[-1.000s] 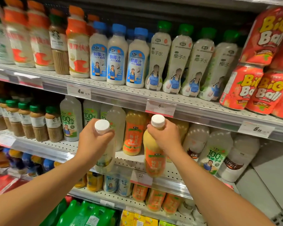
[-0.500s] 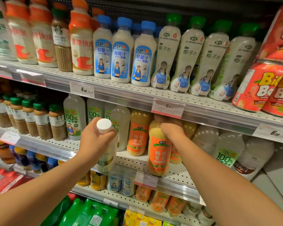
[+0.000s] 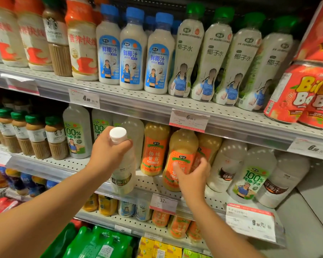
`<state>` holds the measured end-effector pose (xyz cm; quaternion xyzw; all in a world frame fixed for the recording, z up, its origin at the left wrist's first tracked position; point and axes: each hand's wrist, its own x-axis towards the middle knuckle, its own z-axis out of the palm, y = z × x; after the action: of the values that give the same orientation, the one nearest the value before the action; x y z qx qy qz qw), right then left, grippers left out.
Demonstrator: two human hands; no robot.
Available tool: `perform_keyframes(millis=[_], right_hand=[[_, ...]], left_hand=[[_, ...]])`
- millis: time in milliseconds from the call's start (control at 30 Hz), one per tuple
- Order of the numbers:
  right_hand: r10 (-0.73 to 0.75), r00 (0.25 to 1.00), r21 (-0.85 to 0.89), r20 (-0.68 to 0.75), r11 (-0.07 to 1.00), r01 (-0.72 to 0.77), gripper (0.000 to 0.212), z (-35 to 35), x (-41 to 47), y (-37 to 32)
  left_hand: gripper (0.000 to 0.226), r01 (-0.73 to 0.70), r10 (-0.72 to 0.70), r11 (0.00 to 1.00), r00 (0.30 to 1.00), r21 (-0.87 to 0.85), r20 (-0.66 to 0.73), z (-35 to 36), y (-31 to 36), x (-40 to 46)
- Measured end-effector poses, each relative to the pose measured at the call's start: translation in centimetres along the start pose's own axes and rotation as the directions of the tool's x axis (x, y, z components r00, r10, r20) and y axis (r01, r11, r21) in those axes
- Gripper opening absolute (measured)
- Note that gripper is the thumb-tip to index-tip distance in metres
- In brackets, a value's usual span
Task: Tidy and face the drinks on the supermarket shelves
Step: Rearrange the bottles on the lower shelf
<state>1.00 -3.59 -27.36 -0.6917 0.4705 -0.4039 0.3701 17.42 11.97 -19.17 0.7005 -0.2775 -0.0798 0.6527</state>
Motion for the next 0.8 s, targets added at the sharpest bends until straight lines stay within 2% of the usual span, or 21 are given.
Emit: perform_keyframes(millis=[33, 67, 133, 200, 300, 500, 600, 800], right_hand=[[0.063, 0.996, -0.007, 0.062, 0.998, -0.063, 0.098, 0.6, -0.3, 1.2], [0.098, 0.99, -0.018, 0.104, 0.995, -0.096, 0.093, 1.1, -0.3, 2.0], [0.11, 0.988, -0.072, 0.111, 0.992, -0.103, 0.067, 2.0, -0.1, 2.8], [0.086, 0.993, -0.125, 0.085, 0.989, -0.075, 0.055, 2.6, 0.4, 3.2], [0.086, 0.992, -0.136, 0.093, 0.988, -0.073, 0.05, 3.3, 1.3, 3.3], [0.108, 0.993, -0.051, 0.039, 0.993, -0.106, 0.043, 4.8, 2.7, 3.4], [0.11, 0.994, -0.006, -0.003, 0.994, -0.11, 0.048, 5.4, 2.9, 3.4], [0.194, 0.972, -0.085, -0.134, 0.975, -0.206, 0.066, 6.3, 2.2, 2.8]], left_hand=[[0.022, -0.001, 0.001, 1.0, 1.0, -0.001, 0.009, 0.0, 0.0, 0.0], [0.022, -0.003, 0.003, 1.0, 1.0, 0.0, 0.019, 0.0, 0.0, 0.1], [0.023, -0.008, 0.008, 1.0, 0.999, 0.005, 0.033, -0.1, 0.0, 0.0], [0.023, -0.012, 0.011, 1.0, 0.999, 0.009, 0.035, -0.2, 0.1, 0.0], [0.022, -0.009, 0.008, 1.0, 0.999, 0.016, 0.044, -0.2, 0.1, 0.0], [0.023, -0.01, 0.009, 1.0, 0.998, 0.02, 0.06, -0.3, 0.0, 0.2], [0.023, -0.012, 0.011, 1.0, 0.997, 0.024, 0.072, -0.3, 0.0, 0.1], [0.028, -0.02, 0.019, 1.0, 0.994, 0.008, 0.107, -0.6, 0.0, 0.0]])
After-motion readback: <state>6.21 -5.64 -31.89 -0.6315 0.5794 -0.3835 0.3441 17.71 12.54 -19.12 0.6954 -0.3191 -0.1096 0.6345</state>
